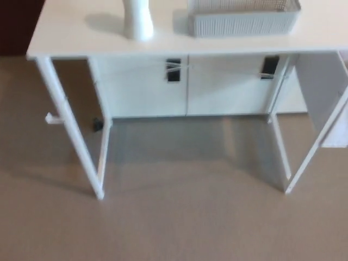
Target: The robot walk up to a desk on which a bottle is kept on the left hand side and a container is kept on the right hand side. The robot uses its left hand to pick up the bottle and places it in the container.
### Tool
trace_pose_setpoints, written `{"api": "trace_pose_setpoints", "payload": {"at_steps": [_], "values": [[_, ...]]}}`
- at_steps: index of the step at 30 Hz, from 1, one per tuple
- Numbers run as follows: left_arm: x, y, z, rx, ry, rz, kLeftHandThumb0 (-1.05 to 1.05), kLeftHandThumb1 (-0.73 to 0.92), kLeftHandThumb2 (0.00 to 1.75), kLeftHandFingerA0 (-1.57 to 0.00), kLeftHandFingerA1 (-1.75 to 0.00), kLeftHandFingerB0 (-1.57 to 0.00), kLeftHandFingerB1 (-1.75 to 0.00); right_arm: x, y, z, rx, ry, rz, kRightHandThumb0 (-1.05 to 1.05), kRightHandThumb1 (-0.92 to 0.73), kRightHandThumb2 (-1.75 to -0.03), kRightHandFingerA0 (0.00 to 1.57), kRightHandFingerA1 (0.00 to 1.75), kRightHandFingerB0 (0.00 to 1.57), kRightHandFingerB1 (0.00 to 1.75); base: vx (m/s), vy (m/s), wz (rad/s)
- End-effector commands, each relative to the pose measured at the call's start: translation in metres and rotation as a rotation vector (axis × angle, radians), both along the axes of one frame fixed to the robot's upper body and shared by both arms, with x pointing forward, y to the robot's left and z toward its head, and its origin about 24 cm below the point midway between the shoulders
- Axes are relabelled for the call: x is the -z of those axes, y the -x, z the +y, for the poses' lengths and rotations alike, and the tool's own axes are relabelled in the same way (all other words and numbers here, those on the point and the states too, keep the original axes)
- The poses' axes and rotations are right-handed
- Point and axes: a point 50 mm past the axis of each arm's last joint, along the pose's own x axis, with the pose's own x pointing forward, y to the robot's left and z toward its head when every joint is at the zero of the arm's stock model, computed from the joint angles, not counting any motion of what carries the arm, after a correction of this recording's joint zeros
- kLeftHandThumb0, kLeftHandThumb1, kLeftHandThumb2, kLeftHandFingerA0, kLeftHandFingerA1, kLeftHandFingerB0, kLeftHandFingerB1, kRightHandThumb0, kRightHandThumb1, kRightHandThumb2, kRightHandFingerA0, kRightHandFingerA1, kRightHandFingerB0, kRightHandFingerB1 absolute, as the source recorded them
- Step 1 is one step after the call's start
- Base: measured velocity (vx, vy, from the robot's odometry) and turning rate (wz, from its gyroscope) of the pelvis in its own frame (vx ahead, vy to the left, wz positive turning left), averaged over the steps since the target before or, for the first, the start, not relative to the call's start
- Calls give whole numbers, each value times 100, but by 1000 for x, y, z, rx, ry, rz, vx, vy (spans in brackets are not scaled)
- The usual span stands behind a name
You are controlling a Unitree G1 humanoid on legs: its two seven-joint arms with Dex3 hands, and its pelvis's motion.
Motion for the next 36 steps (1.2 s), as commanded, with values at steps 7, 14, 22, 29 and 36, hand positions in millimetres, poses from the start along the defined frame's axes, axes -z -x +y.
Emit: {"api": "trace_pose_setpoints", "payload": {"at_steps": [7, 14, 22, 29, 36], "values": [[-3, -1, 3, 290, -264, 141, -29, 65, 59, -43, -39, -35, -33, -1, 1, -1, 13, 5, -12, -27, -30, -49, 99, 54, 64, 46, 481, 153, -3], [-4, -3, 3, 266, -215, 126, -33, 68, 61, -47, -39, -36, -33, -1, -1, -1, 0, 12, -19, -39, -27, -64, 92, 63, 60, 54, 347, -100, 39], [-4, -8, 6, 271, -206, 126, -33, 66, 61, -49, -39, -36, -33, -2, -4, -1, -4, 21, -21, -44, -26, -61, 94, 60, 61, 51, 283, -118, 9], [-4, -14, 8, 262, -211, 139, -33, 61, 59, -52, -40, -37, -33, -1, -10, 0, -4, 19, -22, -38, -26, -49, 95, 53, 62, 44, 86, 48, 7], [-5, -13, 9, 310, -221, 145, -37, 63, 60, -50, -39, -35, -33, -1, -11, -1, -9, 33, -5, -39, -27, -49, 99, 53, 62, 44, 146, 81, 2]]}}
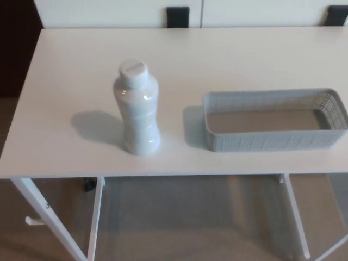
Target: The robot walk up to a desk on which a bottle is kept on the left hand side and a container is kept on the right hand side. The robot uses its left hand to pick up the bottle and places it in the container.
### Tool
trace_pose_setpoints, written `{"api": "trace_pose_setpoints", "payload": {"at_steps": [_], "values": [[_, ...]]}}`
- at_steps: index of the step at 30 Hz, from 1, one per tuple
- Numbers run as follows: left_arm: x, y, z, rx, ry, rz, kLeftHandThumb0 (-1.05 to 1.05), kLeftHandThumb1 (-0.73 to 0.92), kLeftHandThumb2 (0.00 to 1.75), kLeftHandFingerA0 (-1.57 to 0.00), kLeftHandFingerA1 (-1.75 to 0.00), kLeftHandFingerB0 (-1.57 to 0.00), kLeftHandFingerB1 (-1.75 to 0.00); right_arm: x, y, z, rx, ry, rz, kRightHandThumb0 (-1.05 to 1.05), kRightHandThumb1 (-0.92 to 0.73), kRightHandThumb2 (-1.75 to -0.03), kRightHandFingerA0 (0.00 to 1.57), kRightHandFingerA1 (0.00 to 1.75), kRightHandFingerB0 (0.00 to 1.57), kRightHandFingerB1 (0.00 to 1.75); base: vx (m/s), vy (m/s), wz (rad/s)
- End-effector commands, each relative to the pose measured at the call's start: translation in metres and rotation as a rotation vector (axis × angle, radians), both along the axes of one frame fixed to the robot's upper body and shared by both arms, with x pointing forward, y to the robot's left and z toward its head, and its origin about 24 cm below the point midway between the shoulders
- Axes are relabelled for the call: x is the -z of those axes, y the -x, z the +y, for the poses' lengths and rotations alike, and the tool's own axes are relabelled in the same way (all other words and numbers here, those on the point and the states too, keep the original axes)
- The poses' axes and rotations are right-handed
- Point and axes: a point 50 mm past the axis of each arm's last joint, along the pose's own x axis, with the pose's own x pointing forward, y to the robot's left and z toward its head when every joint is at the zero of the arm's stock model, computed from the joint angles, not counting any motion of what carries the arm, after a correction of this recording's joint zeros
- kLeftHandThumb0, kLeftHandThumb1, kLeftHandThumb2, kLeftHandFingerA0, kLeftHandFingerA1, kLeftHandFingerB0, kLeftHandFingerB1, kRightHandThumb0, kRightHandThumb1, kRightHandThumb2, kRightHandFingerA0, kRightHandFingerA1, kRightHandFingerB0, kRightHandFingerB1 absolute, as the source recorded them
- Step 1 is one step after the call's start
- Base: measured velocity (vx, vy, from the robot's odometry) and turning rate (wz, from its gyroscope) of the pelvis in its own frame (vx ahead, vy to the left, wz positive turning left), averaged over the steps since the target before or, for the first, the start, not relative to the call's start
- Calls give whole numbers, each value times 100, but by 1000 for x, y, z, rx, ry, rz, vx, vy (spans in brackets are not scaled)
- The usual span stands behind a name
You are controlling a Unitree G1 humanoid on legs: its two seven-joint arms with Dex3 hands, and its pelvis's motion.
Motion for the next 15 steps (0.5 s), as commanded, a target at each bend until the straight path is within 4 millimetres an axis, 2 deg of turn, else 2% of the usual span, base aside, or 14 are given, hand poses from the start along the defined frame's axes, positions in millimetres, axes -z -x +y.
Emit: {"api": "trace_pose_setpoints", "payload": {"at_steps": [1, 2, 3, 4, 5, 6, 7, 10, 15], "values": [[-2, 0, 3, 43, -24, 16, -37, 62, 59, -52, -39, -37, -33, -3, 1, -6, 1, 29, 15, -46, -28, -64, 93, 61, 58, 52, 87, 0, 8], [-2, -3, 4, 19, -22, 23, -36, 60, 58, -54, -39, -37, -33, -3, 1, -6, 3, 24, 11, -46, -26, -60, 95, 59, 60, 49, 0, 0, 0], [-2, -4, 4, 14, -24, 28, -44, 50, 73, -48, -49, -33, -42, -3, 1, -6, 6, 23, 9, -44, -27, -62, 94, 61, 60, 51, 56, -113, 4], [-2, -4, 5, 13, -25, 32, -44, 50, 73, -48, -49, -33, -42, -3, 0, -6, 8, 22, 8, -44, -27, -62, 94, 61, 60, 51, 55, -135, 6], [-2, -5, 5, 19, -30, 36, -37, 60, 58, -53, -39, -37, -33, -3, 1, -6, 8, 23, 9, -35, -32, -49, 98, 53, 64, 44, 61, -190, 9], [-2, -5, 4, 35, -34, 42, -37, 61, 59, -50, -39, -36, -33, -3, 1, -6, 8, 25, 12, -36, -31, -49, 99, 52, 63, 44, 42, -189, 16], [-2, -5, 4, 41, -35, 43, -36, 62, 59, -50, -39, -36, -33, -2, 2, -6, 10, 24, 16, -43, -28, -64, 94, 61, 57, 51, -11, -233, -8], [-2, -4, 3, 38, -31, 42, -37, 61, 59, -50, -39, -36, -33, -2, 5, -6, 6, 27, 26, -48, -27, -62, 95, 59, 58, 49, 71, -315, -4], [-1, -4, 4, 8, -33, 43, -37, 65, 59, -44, -37, -35, -32, -1, 6, -6, 22, 23, 25, -43, -27, -61, 96, 60, 61, 50, 27, -53, -2]]}}
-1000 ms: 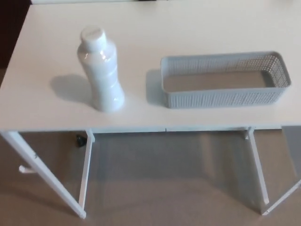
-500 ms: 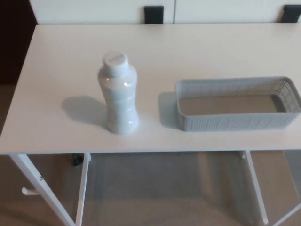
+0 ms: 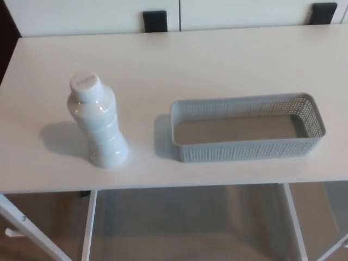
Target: The robot walk up to a desk on which a bottle is kept on the left hand side and a container is kept on the right hand side. The robot uses its left hand to pick up the bottle and places it in the container.
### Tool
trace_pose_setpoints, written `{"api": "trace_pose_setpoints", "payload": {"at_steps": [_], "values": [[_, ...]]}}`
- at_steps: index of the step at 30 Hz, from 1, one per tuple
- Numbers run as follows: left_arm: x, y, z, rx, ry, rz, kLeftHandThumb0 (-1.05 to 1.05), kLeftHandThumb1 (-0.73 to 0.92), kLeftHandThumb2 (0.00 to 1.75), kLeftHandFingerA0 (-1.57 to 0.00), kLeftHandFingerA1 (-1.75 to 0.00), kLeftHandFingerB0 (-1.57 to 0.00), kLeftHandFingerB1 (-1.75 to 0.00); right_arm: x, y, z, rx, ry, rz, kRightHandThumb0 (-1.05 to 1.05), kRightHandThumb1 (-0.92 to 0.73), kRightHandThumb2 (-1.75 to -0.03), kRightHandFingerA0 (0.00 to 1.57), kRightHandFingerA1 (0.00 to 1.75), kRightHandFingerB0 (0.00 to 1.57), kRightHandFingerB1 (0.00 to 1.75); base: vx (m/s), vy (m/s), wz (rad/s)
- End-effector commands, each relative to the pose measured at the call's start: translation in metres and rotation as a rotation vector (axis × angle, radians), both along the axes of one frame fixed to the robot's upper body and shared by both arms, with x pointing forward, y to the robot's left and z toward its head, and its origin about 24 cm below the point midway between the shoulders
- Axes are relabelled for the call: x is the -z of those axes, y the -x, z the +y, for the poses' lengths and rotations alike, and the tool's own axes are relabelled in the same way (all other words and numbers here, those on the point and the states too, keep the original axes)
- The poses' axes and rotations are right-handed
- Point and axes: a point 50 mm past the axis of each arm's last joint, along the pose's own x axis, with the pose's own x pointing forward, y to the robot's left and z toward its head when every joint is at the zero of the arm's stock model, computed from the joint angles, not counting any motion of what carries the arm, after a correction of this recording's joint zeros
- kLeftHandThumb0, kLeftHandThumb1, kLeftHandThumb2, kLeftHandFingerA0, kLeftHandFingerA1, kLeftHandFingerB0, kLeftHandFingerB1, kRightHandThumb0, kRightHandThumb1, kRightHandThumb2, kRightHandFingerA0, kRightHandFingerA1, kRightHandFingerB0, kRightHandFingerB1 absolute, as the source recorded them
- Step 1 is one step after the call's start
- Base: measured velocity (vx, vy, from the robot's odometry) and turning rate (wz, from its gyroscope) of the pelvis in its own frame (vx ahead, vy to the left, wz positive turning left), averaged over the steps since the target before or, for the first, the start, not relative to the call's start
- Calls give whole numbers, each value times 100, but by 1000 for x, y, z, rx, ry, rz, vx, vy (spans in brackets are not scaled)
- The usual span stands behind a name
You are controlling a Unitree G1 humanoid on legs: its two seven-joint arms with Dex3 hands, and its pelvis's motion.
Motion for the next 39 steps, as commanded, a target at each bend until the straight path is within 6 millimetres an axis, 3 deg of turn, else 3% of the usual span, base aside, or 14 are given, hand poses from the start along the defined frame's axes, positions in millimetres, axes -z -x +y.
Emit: {"api": "trace_pose_setpoints", "payload": {"at_steps": [1, 3, 6, 7, 11, 19, 25, 27, 28, 31, 32, 37, 38, 39], "values": [[0, 2, 6, -54, -24, 16, -41, 60, 69, -26, -38, -26, -36, 0, 1, -2, 19, 4, 0, -45, -26, -61, 96, 60, 62, 50, 65, 7, -13], [-1, 1, 6, -105, -24, -21, -33, 65, 60, -28, -34, -21, -29, -1, 1, -2, 16, 7, -1, -45, -27, -61, 95, 60, 62, 50, 68, 16, -11], [-2, -3, 7, -226, -43, -81, -33, 65, 60, -30, -32, -18, -28, -2, -2, -2, 0, 17, -3, -48, -26, -60, 96, 58, 60, 49, 35, 158, -8], [-2, -4, 8, -249, -37, -91, -39, 60, 69, -21, -36, -20, -34, -2, -2, -2, -7, 18, -6, -46, -27, -62, 95, 60, 60, 50, 45, 217, 60], [-3, -5, 6, -216, -37, -93, -35, 64, 60, -34, -35, -23, -29, -2, -2, -2, -7, 15, -11, -46, -28, -63, 95, 60, 60, 51, 14, 216, 1], [-7, -5, 3, -158, -19, -89, -35, 68, 61, -30, -34, -18, -29, -2, -3, -1, -13, 14, -10, -48, -28, -64, 95, 60, 60, 51, 19, 9, 8], [-4, -8, 6, -250, 7, -87, -30, 67, 60, -25, -33, -15, -27, -1, -3, 0, -20, 23, -4, -49, -28, -62, 95, 59, 60, 49, -28, -25, 1], [-7, -16, 9, -417, 4, -174, -26, 68, 62, -15, -31, -10, -22, -2, -8, -1, -13, 34, -4, -50, -27, -61, 96, 58, 61, 49, 0, 0, 0], [-10, -17, 11, -479, -3, -231, -20, 69, 109, -1, -49, -1, -49, -2, -9, -1, -6, 32, -11, -48, -26, -59, 97, 58, 63, 48, 0, 0, 0], [-19, -20, 16, -563, -33, -350, -23, 70, 112, 0, -48, 0, -49, -1, -9, 0, -3, 30, -13, -50, -26, -59, 97, 57, 62, 48, 0, 0, 0], [-24, -23, 17, -576, -48, -396, -43, 71, 77, -5, -30, -8, -22, -2, -11, 0, -4, 32, -14, -48, -26, -60, 97, 58, 62, 48, 0, 0, 0], [-56, -37, 23, -595, -61, -673, -44, 67, 78, -5, -23, -3, -14, -2, -18, 2, -30, 35, -31, -48, -28, -65, 94, 61, 60, 51, 0, 0, 0], [-63, -41, 24, -582, -66, -708, -46, 66, 78, -4, -29, -2, -16, -3, -21, 1, -30, 34, -35, -47, -28, -64, 94, 61, 61, 51, 0, 0, 0], [-75, -46, 24, -550, -84, -772, -34, 46, 99, 0, -47, -3, -50, -4, -25, 1, -32, 34, -41, -53, -28, -64, 96, 60, 61, 51, 0, 0, 0]]}}
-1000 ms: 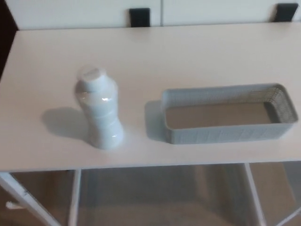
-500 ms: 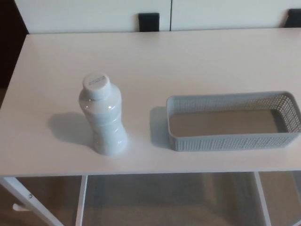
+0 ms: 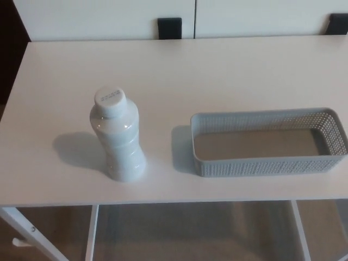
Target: The robot walk up to a desk on which a bottle is kept on the left hand side and a container is kept on the right hand side. The robot uses its left hand to pick up the bottle and places it in the container.
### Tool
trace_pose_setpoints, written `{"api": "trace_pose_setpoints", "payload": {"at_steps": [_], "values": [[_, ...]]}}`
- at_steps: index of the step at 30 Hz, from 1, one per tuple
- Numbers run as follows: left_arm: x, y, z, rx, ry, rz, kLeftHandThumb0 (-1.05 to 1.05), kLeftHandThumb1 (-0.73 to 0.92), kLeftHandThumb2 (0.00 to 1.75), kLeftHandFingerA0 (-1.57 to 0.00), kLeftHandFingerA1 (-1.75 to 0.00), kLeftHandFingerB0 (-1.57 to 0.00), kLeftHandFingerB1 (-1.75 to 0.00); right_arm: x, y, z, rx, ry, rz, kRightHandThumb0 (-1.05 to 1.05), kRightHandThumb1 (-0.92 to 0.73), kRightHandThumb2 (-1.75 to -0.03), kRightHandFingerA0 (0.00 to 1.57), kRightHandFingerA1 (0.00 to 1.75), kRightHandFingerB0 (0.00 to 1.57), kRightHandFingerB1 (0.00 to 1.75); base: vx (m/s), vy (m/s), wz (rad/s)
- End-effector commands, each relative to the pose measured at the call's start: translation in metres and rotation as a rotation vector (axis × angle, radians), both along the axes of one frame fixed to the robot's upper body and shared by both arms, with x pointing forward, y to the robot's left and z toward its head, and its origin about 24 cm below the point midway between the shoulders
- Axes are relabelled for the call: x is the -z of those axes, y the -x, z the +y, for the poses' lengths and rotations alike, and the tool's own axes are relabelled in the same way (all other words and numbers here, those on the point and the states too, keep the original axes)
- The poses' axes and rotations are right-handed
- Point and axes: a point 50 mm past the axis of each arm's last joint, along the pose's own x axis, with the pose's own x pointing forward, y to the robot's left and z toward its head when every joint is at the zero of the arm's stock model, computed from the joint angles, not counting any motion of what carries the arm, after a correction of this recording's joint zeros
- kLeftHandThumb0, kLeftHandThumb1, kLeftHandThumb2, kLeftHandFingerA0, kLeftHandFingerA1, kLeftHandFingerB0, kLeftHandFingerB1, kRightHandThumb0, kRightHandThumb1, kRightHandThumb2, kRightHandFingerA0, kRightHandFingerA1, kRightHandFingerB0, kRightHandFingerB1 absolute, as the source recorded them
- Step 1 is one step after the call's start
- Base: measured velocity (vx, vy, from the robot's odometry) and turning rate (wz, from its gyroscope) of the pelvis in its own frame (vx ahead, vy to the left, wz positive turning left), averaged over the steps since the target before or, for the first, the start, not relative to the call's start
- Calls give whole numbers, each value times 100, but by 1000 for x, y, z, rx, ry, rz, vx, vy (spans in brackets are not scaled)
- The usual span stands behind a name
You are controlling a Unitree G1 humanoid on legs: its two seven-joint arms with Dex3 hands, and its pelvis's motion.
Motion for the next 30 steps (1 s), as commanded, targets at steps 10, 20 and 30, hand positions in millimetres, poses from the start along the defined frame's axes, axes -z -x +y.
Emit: {"api": "trace_pose_setpoints", "payload": {"at_steps": [10, 20, 30], "values": [[-136, -52, -30, 268, -392, -676, -47, 67, 59, -11, -34, -1, -23, -5, -21, -3, -41, 43, -2, -52, -26, -60, 98, 56, 62, 47, 0, 0, 0], [-141, -106, -67, 679, -327, -575, -44, 45, 72, 0, -27, 0, -8, -4, -25, -1, -50, 40, -1, -52, -25, -59, 101, 55, 65, 47, 0, 0, 0], [-126, -140, -76, 760, -238, -469, -58, 37, 70, 0, -14, 0, -2, -6, -32, -1, -73, 39, -15, -53, -26, -60, 98, 55, 64, 47, 0, 0, 0]]}}
